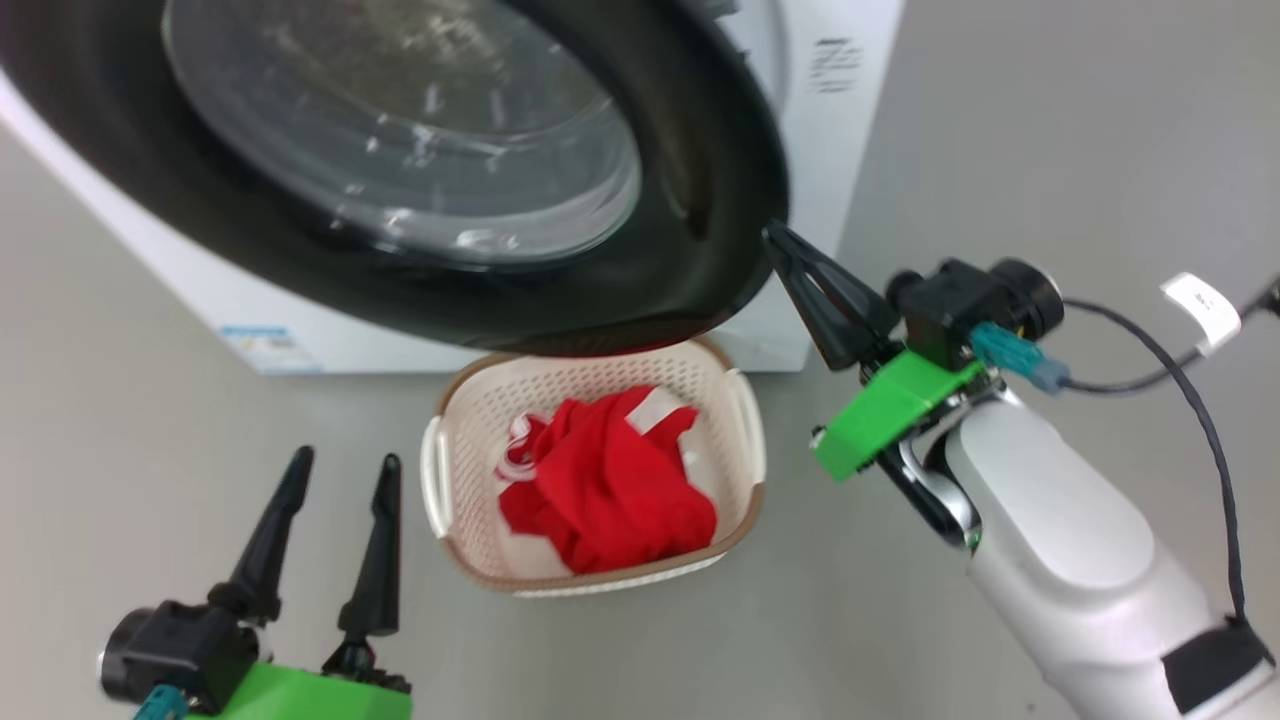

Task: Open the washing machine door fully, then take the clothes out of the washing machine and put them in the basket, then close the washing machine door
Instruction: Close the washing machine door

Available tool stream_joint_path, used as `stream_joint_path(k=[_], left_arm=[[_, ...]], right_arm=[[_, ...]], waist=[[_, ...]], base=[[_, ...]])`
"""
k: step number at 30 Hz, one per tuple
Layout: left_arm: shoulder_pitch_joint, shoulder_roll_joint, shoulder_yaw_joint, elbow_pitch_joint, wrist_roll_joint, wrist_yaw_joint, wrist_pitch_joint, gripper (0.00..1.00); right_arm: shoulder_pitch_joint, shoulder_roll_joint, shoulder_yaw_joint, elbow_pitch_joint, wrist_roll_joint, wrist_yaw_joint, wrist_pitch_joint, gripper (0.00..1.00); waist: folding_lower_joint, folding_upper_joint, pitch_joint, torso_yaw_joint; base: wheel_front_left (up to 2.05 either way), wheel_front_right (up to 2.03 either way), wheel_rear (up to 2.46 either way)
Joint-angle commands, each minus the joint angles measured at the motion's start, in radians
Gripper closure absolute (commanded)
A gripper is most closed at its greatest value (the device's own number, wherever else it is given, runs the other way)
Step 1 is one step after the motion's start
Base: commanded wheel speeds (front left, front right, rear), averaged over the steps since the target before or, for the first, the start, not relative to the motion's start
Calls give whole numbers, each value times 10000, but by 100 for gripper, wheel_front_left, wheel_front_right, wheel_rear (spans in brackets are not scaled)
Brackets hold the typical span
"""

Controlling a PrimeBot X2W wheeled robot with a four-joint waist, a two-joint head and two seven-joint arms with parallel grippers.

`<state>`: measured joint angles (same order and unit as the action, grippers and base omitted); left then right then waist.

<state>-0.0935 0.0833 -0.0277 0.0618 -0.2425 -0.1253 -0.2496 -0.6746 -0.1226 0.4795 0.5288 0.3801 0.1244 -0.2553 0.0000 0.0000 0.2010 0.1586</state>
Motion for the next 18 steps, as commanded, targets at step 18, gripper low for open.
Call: stream_joint_path(k=[18], left_arm=[[-1067, 59, -369, 14, -294, -54, -122, 0]], right_arm=[[-2185, -201, -650, 962, -304, 63, -65, 100]], waist=[[0, 0, 1698, 1714]], base=[[0, 0, 0]])
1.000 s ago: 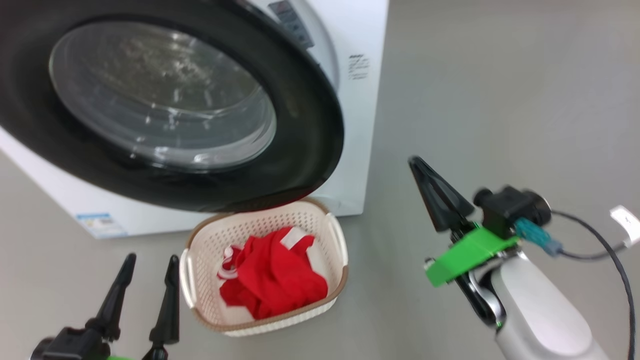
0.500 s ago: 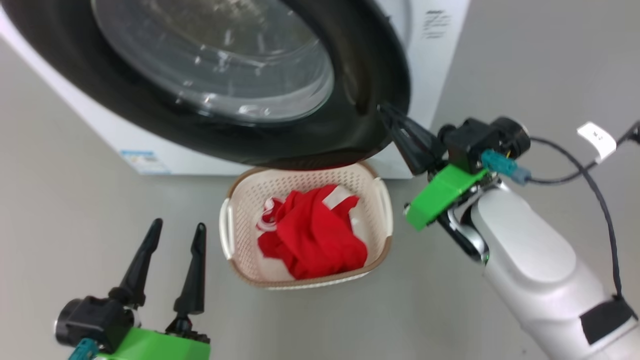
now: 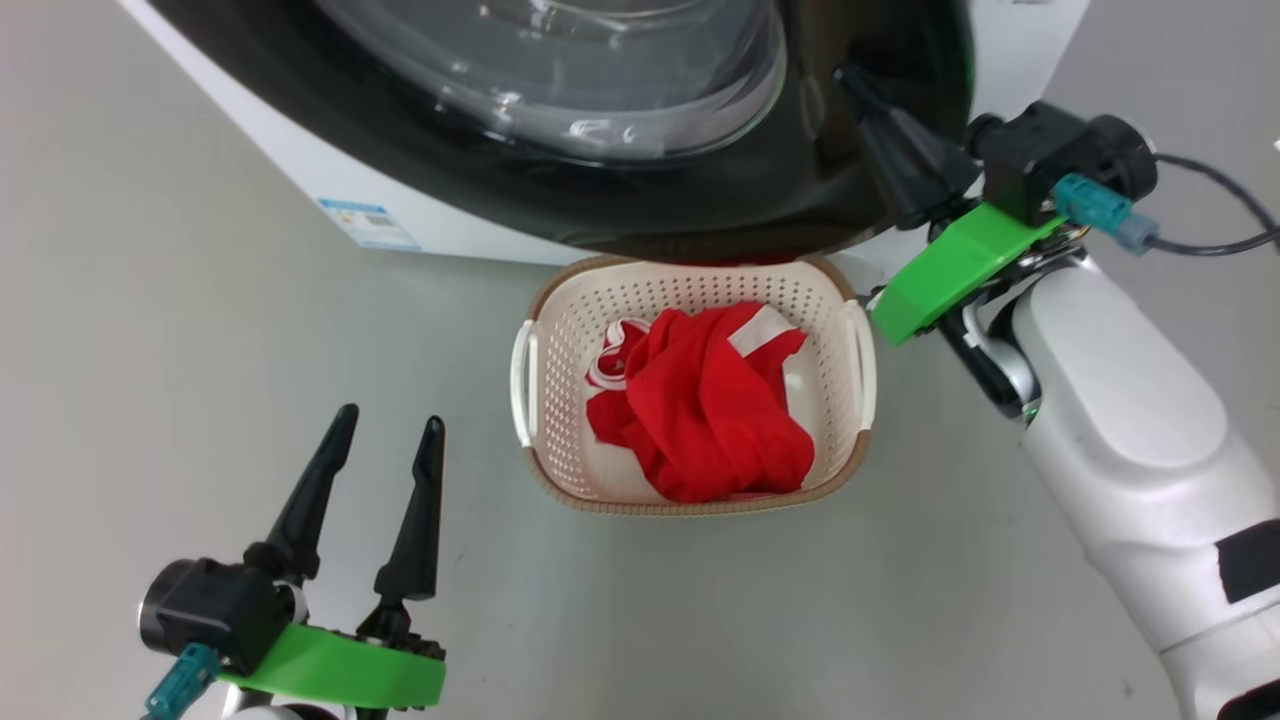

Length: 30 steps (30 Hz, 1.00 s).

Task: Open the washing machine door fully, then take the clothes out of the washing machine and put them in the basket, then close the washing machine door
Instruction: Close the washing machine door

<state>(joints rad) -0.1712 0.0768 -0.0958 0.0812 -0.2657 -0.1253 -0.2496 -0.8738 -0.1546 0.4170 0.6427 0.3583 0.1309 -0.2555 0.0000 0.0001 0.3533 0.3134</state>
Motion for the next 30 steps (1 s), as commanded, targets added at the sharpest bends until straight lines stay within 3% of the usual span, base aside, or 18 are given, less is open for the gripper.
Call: stream_joint_path(k=[1, 17, 29, 30], left_arm=[[-303, 125, 303, -171, -68, -54, -122, 0], [-733, 184, -31, -59, -282, -54, -122, 0], [-808, 346, -149, 272, -413, -54, -122, 0], [-808, 348, -112, 333, -431, -54, -122, 0]], right_arm=[[-261, 86, -107, -155, -117, -2, -63, 100], [-1668, -439, -1118, 103, -400, -2, -63, 100], [-1337, 61, -1567, -282, -366, -2, -63, 100], [-1166, 160, -1561, -430, -249, -2, -63, 96]], waist=[[0, -1, 204, 182], [0, -1, 691, 433], [0, -1, 468, 114], [0, -1, 400, 34]], base=[[0, 0, 0], [0, 0, 0], [0, 0, 0], [0, 0, 0]])
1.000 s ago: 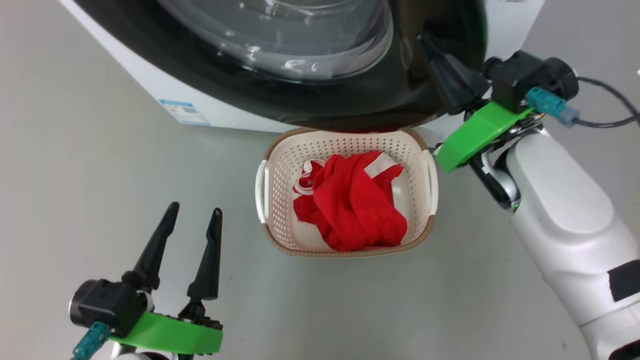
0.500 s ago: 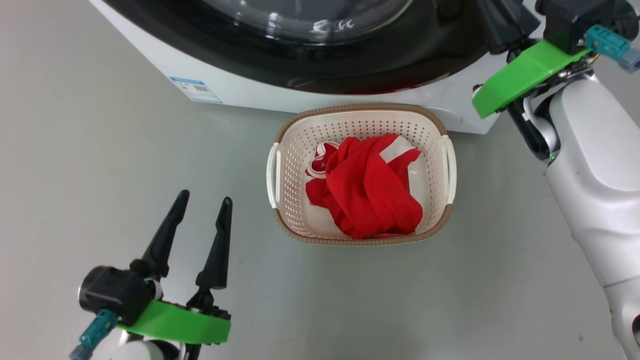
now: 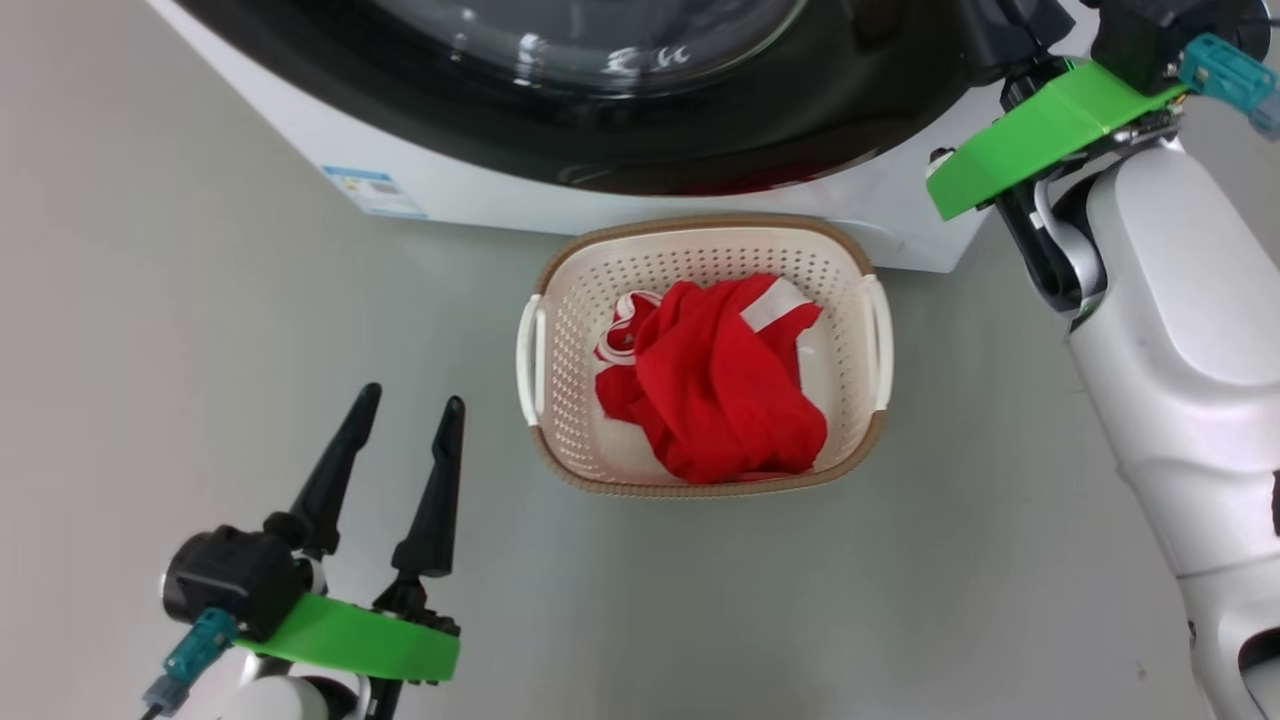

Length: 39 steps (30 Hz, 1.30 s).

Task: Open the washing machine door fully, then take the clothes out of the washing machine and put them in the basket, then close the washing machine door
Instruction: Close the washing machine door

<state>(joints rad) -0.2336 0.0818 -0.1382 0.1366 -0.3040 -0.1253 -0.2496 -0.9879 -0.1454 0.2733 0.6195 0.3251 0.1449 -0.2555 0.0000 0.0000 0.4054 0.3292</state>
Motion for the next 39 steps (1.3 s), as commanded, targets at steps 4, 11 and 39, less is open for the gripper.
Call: stream_joint_path(k=[4, 11, 39], left_arm=[[-174, 257, 685, -134, 142, -54, -122, 0], [-65, 136, 1052, -78, 57, -54, -122, 0], [1792, 218, 1903, -716, 829, -54, -122, 0]], right_arm=[[788, 302, 26, -866, 401, -142, -63, 50], [2323, 432, -242, -1788, 202, -142, -63, 0], [7371, -144, -1474, -4551, 138, -142, -63, 0]], waist=[[0, 0, -444, -530], [0, 0, -1034, -1429], [0, 0, -3650, -3902]], base=[[0, 0, 0], [0, 0, 0], [0, 0, 0]])
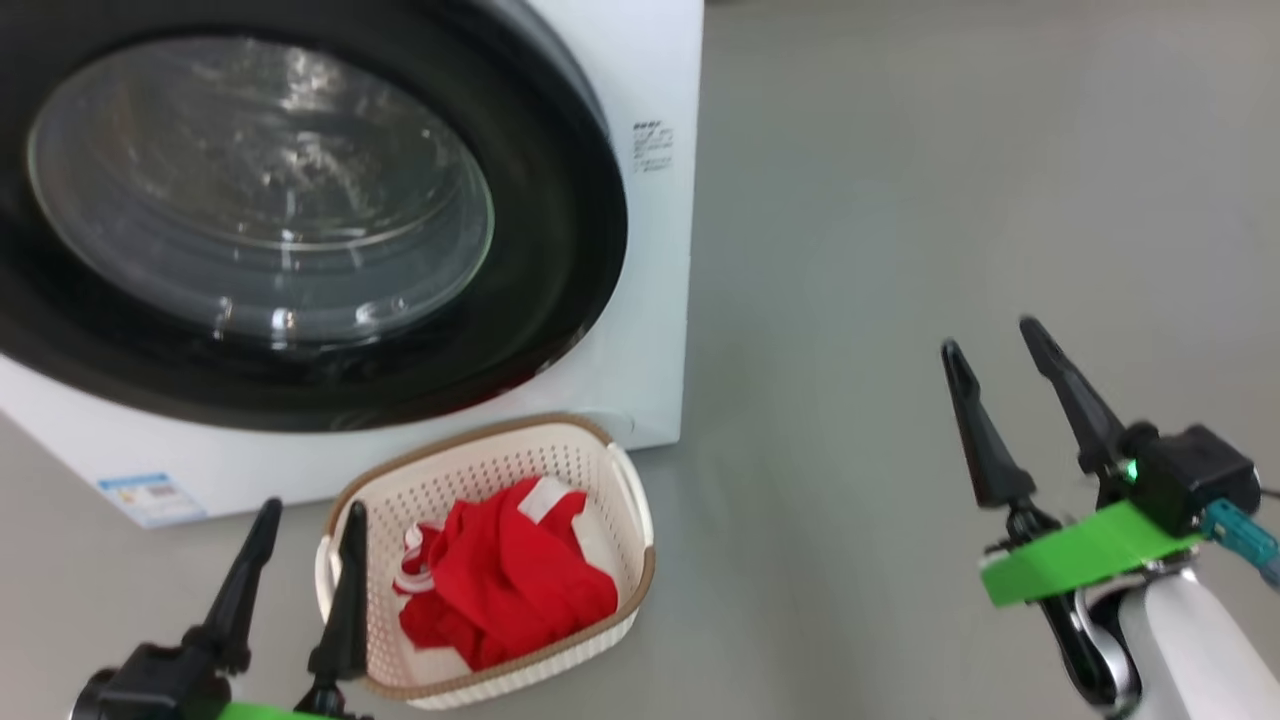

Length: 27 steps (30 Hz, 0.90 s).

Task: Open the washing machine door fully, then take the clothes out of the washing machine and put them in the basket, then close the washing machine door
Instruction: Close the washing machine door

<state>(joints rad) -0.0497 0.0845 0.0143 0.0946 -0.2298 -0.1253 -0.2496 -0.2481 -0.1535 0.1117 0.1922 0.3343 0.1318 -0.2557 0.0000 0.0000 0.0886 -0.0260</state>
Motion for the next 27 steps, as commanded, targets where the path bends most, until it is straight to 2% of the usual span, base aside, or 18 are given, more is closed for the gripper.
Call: stream_joint_path(k=[1, 13, 27], left_arm=[[58, 180, 429, -322, 84, -54, -122, 0], [862, 266, 619, -563, 98, -54, -122, 0], [1160, 249, 725, -674, 65, -54, -122, 0]], right_arm=[[150, -90, 69, -295, 50, -11, -61, 0], [1835, -48, -655, -1303, 202, -11, -61, 0], [2391, -39, -802, -1234, 204, -11, -61, 0]], waist=[[0, 0, -574, -375], [0, 0, -1065, -414], [0, 0, -1333, -451]], base=[[0, 0, 0], [0, 0, 0], [0, 0, 0]])
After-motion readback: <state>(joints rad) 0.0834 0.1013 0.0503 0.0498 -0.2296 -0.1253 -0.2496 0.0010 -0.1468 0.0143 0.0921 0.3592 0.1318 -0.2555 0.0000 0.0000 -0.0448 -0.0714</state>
